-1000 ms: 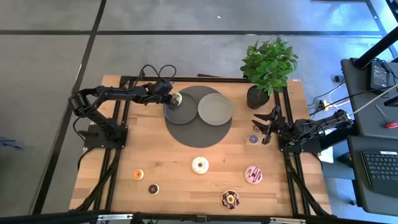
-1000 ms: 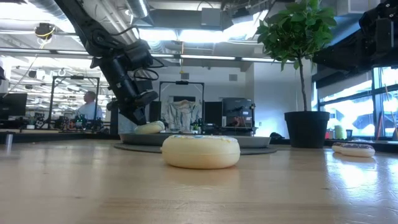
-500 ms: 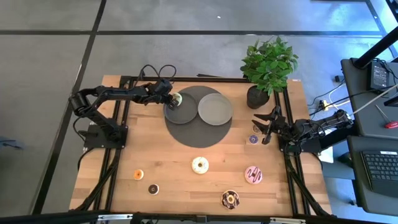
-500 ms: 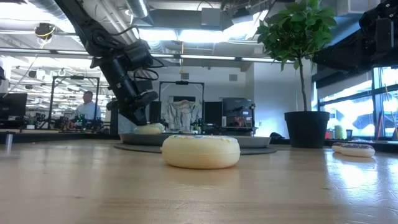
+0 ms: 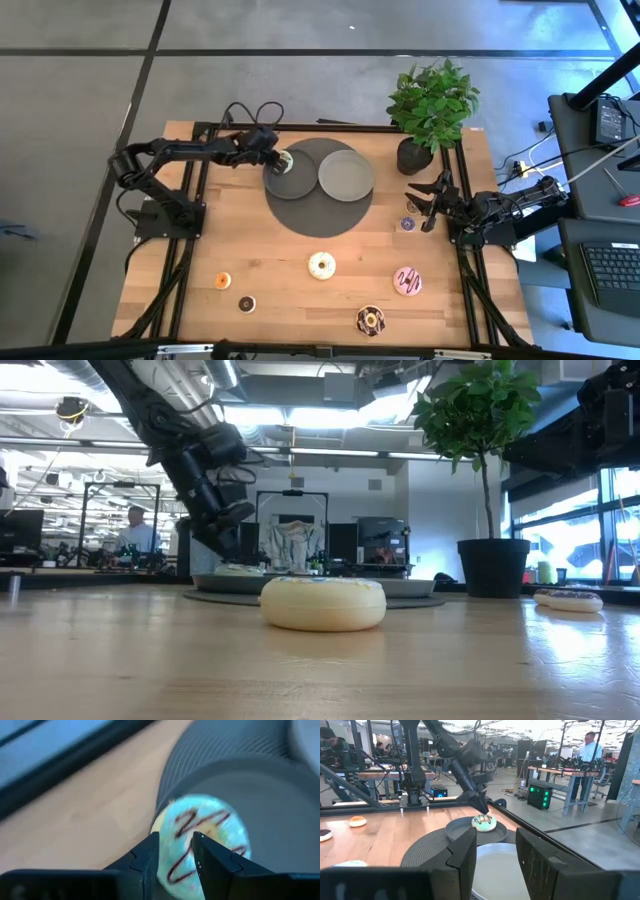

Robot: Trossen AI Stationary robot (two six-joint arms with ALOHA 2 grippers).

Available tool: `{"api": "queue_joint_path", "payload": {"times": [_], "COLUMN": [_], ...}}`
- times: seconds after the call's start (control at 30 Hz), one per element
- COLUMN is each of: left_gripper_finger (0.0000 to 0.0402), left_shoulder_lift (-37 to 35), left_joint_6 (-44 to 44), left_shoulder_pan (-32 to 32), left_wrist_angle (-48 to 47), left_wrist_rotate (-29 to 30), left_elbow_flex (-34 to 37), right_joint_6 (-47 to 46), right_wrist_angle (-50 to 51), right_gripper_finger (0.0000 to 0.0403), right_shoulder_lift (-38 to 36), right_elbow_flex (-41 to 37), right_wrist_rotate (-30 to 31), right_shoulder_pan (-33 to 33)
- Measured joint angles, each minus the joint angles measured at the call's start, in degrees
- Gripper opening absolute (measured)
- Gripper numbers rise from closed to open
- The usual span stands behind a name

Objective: Pick & Place donuts
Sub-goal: Put the big blue donut on the black plate, then put the big white donut on the black plate

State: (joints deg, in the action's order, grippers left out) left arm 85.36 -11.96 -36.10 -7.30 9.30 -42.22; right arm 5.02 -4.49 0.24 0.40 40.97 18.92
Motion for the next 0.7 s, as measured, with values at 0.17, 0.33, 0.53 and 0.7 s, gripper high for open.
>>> {"api": "queue_joint_path", "payload": {"times": [0.17,0.33,0.53,0.7], "left_gripper_finger": [0.0115,0.0115,0.0114,0.0116], "left_shoulder_lift": [-4.25,-9.25,-9.28,-5.71], "left_joint_6": [3.43,8.1,12.2,10.62], "left_shoulder_pan": [0.55,4.72,16.65,28.48], "left_wrist_angle": [-0.52,2.14,3.37,4.73], "left_wrist_rotate": [-0.17,-3.07,-11.01,-9.28], "left_elbow_flex": [-3.27,-4.26,-4.26,-4.24], "right_joint_6": [-0.27,-0.2,-0.09,-0.2], "right_wrist_angle": [0.0,0.0,0.0,0.0], "right_gripper_finger": [0.0139,0.0139,0.0139,0.0139], "right_shoulder_lift": [-0.01,-0.01,0.01,-0.01], "right_elbow_flex": [0.01,0.01,-0.01,-0.01], "right_wrist_rotate": [0.0,-0.02,0.0,0.0], "right_shoulder_pan": [0.0,0.0,0.0,0.0]}}
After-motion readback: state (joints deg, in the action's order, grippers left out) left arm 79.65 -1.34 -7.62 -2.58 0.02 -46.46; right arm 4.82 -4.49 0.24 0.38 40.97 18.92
